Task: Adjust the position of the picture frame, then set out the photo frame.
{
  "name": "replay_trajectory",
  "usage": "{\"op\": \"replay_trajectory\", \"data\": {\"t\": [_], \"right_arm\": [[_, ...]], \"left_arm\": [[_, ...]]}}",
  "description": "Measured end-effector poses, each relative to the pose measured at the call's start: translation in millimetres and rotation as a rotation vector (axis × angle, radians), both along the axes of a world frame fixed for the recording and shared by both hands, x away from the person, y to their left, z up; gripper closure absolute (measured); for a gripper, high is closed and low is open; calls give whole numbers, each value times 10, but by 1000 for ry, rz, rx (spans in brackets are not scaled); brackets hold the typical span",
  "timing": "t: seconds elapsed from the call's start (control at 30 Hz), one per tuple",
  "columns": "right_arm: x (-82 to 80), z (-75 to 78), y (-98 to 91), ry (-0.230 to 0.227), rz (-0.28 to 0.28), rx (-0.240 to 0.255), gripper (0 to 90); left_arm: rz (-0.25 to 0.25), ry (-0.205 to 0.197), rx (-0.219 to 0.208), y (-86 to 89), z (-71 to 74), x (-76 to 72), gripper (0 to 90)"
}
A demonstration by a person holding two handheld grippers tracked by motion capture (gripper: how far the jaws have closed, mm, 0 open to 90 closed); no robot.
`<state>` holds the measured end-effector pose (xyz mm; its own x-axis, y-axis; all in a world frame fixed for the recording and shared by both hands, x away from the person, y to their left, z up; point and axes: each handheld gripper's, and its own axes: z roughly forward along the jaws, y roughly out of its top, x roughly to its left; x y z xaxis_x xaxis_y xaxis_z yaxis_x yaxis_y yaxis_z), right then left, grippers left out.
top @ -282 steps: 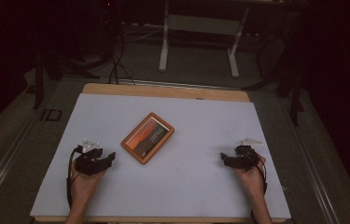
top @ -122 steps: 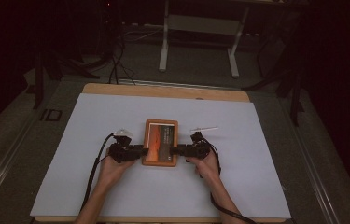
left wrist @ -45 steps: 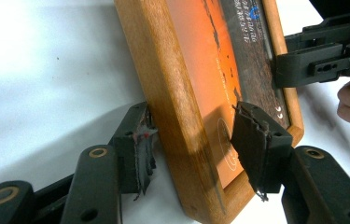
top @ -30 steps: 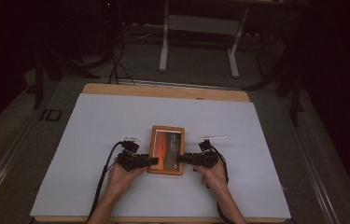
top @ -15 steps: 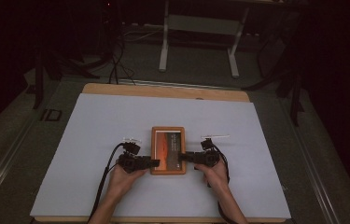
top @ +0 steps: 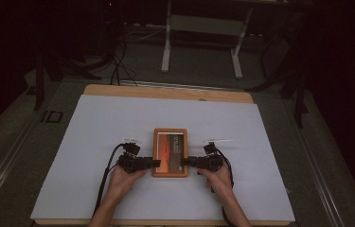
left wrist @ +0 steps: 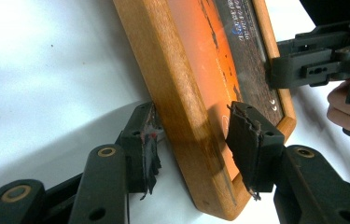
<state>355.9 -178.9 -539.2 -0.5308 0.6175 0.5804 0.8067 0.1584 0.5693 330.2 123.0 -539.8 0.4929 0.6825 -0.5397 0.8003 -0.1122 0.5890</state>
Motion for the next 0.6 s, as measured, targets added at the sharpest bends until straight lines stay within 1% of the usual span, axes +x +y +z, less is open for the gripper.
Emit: {"op": "replay_trajectory", "data": {"t": [0.2,0.3,0.37,0.43,0.53,0.6], "right_arm": [[-21,-6,-5,7,3,0,577],[-18,-9,-7,9,7,3,578],[-15,-11,-8,5,12,3,575],[-17,-4,-6,-5,15,-6,563],[-21,46,-18,-50,1,-54,532],[-20,80,-45,-71,-5,-59,522]], "left_arm": [[-16,11,-11,30,-4,30,547],[-19,8,-10,32,-5,28,546],[-23,-6,4,21,0,17,538],[-21,-28,24,17,18,-5,522],[-6,-51,14,50,63,-27,496],[4,-62,14,82,89,-36,484]]}}
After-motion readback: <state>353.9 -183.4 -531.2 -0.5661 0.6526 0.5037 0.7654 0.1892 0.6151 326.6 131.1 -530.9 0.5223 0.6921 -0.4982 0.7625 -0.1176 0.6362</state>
